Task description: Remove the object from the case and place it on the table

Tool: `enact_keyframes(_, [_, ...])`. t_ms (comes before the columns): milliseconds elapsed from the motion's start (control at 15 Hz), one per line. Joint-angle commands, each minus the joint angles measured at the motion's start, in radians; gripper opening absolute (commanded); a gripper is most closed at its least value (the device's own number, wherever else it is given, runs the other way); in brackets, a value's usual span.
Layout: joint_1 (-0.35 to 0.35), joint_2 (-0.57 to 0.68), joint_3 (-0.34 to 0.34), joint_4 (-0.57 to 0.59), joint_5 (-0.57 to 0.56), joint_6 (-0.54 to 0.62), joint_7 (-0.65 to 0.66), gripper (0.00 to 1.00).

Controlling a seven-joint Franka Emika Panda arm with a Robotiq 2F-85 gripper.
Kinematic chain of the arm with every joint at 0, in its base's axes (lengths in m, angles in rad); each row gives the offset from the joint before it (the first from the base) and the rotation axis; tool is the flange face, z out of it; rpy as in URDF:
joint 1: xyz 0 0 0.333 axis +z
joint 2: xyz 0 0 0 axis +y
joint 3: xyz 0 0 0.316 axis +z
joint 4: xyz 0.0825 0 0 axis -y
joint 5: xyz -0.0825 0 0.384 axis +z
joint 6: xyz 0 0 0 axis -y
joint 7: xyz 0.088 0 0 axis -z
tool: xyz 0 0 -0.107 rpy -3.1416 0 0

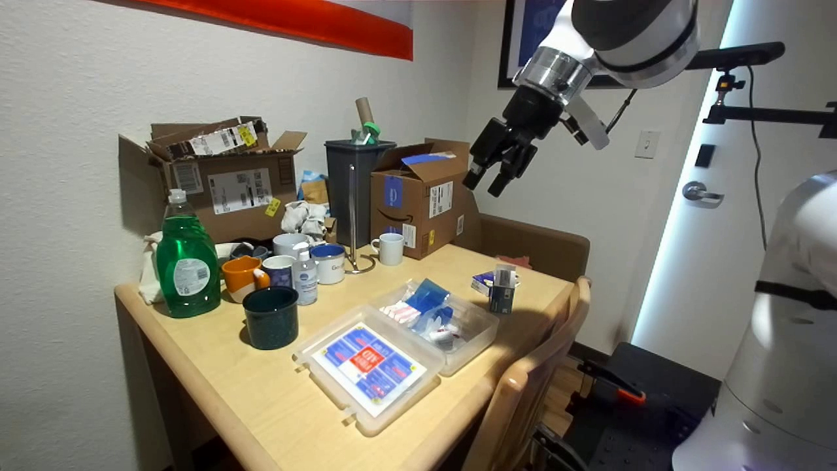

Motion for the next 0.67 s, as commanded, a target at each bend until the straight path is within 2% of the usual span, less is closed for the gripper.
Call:
enact_keyframes(0, [0.074,0.176,-0.06,0.06,0.099,0.048,-0.083,1.0])
enact_keyframes(133, [0.07,0.278,-0.049,0.101,0.133,0.053,-0.062,1.0])
enact_keyframes(267, [0.025,0.331,-0.01,0.12,0.126,0.035,-0.005,1.0])
enact_keyframes(333, [0.026,0.404,-0.005,0.163,0.138,0.055,0.002,1.0])
enact_keyframes(400, [-0.006,0.401,0.019,0.158,0.109,0.027,0.044,1.0])
enact_keyframes(600, [-0.041,0.474,0.044,0.207,0.114,0.005,0.077,1.0])
